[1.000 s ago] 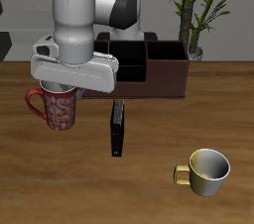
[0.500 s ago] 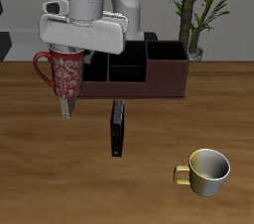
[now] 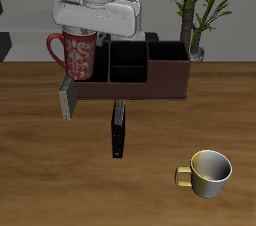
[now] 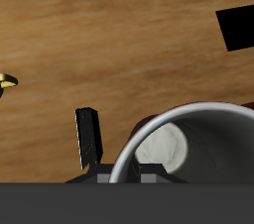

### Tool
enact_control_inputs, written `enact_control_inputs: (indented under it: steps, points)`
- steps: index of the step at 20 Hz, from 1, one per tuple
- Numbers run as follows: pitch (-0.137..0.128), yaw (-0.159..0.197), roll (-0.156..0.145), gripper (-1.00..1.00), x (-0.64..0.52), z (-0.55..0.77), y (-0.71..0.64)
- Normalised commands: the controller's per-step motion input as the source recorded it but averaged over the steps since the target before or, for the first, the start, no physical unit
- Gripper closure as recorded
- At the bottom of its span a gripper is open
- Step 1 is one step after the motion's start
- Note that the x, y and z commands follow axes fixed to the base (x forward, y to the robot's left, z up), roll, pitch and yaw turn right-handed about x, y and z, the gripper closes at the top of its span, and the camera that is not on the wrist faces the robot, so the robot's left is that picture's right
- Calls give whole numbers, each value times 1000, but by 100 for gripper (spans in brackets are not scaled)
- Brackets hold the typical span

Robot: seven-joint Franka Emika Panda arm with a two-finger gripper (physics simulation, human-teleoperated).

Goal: Place the red mug into the back desk caddy's right compartment

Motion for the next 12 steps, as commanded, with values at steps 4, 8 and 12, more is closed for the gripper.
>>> enact_control_inputs:
  steps: [4, 8, 12]
  points:
    - [-14, 38, -17, 100, -463, 209, 300]
    - [-51, 6, 26, 100, -526, 295, 382]
    - [-25, -38, -3, 100, -333, 217, 265]
